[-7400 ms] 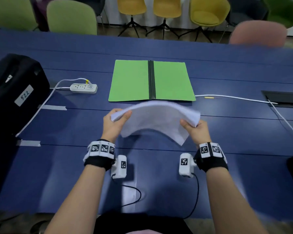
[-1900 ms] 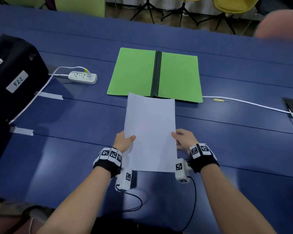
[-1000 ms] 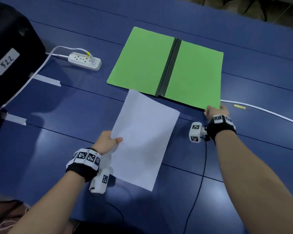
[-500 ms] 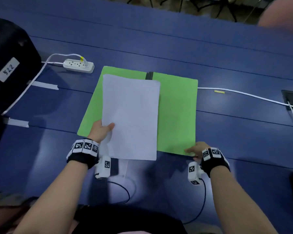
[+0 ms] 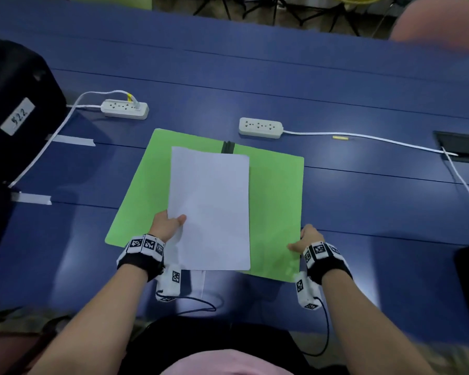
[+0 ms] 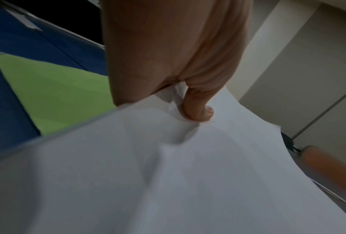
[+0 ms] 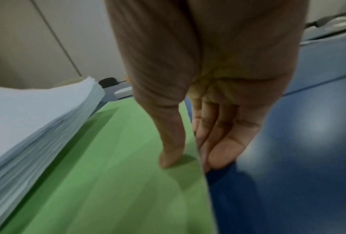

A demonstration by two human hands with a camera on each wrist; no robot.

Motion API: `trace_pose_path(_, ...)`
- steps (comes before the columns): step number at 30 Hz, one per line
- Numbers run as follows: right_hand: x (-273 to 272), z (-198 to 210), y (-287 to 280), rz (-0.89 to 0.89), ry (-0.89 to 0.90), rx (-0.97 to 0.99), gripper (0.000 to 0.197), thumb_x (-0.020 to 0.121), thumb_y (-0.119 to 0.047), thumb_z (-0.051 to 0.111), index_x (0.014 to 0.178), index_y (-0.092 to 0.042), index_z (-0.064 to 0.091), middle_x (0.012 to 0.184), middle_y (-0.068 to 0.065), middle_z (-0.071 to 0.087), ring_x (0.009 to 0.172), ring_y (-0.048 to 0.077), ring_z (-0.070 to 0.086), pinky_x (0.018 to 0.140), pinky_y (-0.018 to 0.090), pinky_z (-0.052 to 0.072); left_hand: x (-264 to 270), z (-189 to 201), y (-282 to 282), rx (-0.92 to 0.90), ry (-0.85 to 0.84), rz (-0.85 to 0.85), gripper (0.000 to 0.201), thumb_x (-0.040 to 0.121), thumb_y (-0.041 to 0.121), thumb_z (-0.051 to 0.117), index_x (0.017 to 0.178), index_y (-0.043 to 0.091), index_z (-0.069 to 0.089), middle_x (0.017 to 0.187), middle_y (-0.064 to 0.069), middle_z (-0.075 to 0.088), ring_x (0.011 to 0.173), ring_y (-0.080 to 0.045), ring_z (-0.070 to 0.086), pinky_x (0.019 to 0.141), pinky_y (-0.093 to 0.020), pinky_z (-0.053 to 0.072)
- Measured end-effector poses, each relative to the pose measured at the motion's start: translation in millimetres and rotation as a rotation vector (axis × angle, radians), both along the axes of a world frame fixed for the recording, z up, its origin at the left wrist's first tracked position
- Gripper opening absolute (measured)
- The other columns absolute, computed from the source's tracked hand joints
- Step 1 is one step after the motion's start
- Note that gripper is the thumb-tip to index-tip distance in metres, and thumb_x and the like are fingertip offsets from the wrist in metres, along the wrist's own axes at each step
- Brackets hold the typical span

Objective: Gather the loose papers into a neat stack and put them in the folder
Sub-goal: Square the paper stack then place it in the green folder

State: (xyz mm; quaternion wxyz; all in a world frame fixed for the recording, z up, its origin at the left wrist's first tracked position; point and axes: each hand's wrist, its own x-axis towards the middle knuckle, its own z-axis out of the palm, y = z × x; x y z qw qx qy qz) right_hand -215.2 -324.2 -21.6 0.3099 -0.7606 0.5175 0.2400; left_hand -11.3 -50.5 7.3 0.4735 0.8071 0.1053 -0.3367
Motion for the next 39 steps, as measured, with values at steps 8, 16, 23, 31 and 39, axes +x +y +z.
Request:
trace_pose_path(8,-17.0,9.1,17.4,0.175,0.111,0.043,0.052,0.07,-0.017,0.08,0.067,-0.02,0.028,0.077,0.003,0.047,0.077,0.024,0.054,0.062,0.032,0.047,-4.3,-3.1,-0.1,-0.007,0.024,-0.056,0.041,0.093,0.006,0.057,0.132,-0.002,0.049,0.134,-0.016,0.056,0.124,-0.032,0.052,0.108,-0.041,0.039)
trace_pose_path(16,-20.9,16.2,31.1,0.229,0.225,0.006,0.044,0.069,-0.025,0.083,0.075,-0.014,0.04,0.074,0.001,0.046,0.078,0.024,0.053,0.065,0.029,0.044,-23.6,-14.9,-1.7,0.114,0.054,-0.166,0.038,0.093,0.008,0.055,0.129,-0.006,0.052,0.134,-0.02,0.055,0.124,-0.035,0.053,0.105,-0.04,0.039)
trace_pose_path(23,-25.8,17.1,36.6,0.239,0.271,0.027,0.041,0.065,-0.027,0.086,0.08,-0.009,0.052,0.084,0.007,0.064,0.078,0.025,0.064,0.068,0.03,0.054,-25.6,-15.6,-12.0,0.115,0.043,-0.182,0.041,0.093,0.009,0.056,0.13,-0.007,0.05,0.135,-0.021,0.054,0.125,-0.034,0.051,0.106,-0.039,0.038)
trace_pose_path(31,-24.8,26.0,36.1,0.221,0.286,-0.016,0.044,0.068,-0.036,0.082,0.085,-0.008,0.052,0.102,0.009,0.067,0.093,0.027,0.067,0.072,0.032,0.053,-20.3,-10.5,-16.8,0.11,0.077,-0.166,0.043,0.093,0.01,0.056,0.131,-0.007,0.048,0.137,-0.019,0.053,0.127,-0.035,0.049,0.108,-0.041,0.037)
trace_pose_path(39,18.5,53.2,48.7,-0.317,-0.734,0.383,0.086,0.063,-0.065,0.072,0.13,-0.016,0.048,0.125,0.001,0.061,0.113,0.02,0.06,0.1,0.044,0.047,-28.5,17.1,-31.5,-0.178,0.087,-0.211,0.037,0.093,0.009,0.057,0.129,0.0,0.052,0.131,-0.015,0.058,0.121,-0.031,0.056,0.107,-0.044,0.041)
